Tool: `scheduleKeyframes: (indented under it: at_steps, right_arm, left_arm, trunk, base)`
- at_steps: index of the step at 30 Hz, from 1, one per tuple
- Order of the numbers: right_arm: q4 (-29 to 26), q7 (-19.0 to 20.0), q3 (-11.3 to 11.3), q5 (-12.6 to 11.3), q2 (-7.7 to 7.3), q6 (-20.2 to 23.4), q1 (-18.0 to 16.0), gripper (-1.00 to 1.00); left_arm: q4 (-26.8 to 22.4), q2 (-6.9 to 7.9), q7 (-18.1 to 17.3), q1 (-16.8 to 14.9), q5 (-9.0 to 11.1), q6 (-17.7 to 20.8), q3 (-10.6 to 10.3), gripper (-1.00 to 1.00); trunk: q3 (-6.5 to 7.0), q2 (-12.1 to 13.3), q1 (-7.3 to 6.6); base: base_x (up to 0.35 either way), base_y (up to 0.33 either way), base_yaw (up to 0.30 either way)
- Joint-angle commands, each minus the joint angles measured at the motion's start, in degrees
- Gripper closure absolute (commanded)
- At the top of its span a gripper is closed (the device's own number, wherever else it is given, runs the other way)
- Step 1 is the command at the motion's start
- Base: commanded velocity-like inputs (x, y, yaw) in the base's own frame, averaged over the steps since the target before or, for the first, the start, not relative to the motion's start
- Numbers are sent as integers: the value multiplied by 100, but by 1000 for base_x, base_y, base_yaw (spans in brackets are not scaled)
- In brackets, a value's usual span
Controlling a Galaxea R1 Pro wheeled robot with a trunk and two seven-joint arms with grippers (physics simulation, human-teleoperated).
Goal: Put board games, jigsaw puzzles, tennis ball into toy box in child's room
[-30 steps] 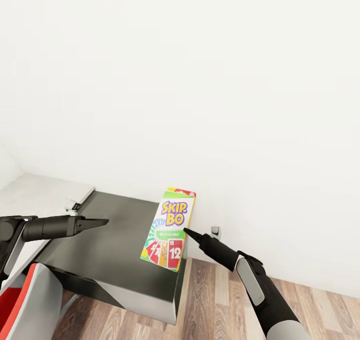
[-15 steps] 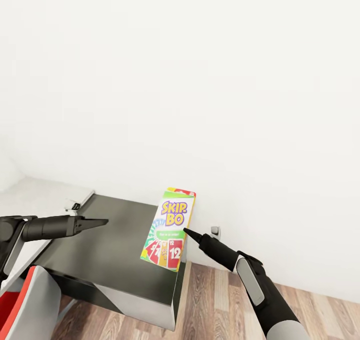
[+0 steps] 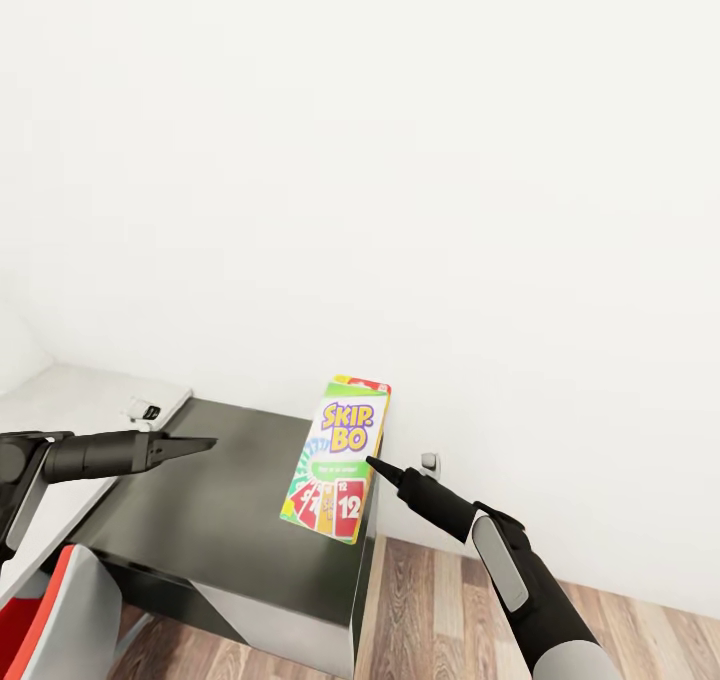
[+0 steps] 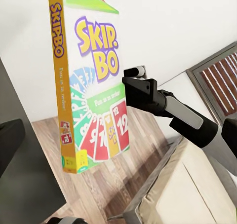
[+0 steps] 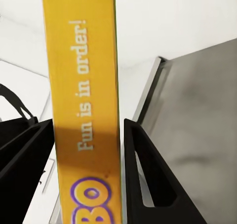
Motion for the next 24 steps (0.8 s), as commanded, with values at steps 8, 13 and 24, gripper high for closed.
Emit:
scheduleKeyframes:
  at_steps: [8,13,24]
  right_arm:
    - [0,-6,6,-40,7,34,-3,100]
    - [0,-6,8,-34,9,33,-3,100]
    - [8,-5,24,-31,8,-194,-1,100]
  left_arm:
    - [-9,8,-23,-3,1,61,-1,-100]
    - [-10,5,-23,-2,1,61,-1,-100]
    - [-10,-1,-23,1,1,61,-1,-100]
  trunk:
    - [65,-11,4]
    - [113,-11,4]
    - [218,-11,4]
  base:
    - [0,0,8]
    - [0,0,59]
    - [0,0,79]
